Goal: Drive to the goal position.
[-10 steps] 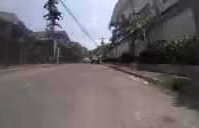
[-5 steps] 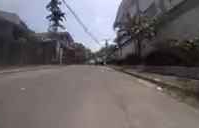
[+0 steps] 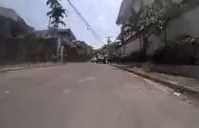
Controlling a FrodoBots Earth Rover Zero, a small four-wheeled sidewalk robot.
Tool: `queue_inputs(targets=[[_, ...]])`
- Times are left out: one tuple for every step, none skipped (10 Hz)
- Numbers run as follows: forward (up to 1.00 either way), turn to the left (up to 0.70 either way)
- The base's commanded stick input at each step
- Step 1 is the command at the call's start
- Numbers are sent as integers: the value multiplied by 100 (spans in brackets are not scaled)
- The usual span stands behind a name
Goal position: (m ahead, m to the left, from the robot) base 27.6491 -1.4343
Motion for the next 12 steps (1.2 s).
queue_inputs(targets=[[100,0],[100,0],[100,0],[100,0],[100,0],[100,0],[100,0],[100,0],[100,0],[100,0],[100,0],[100,0]])
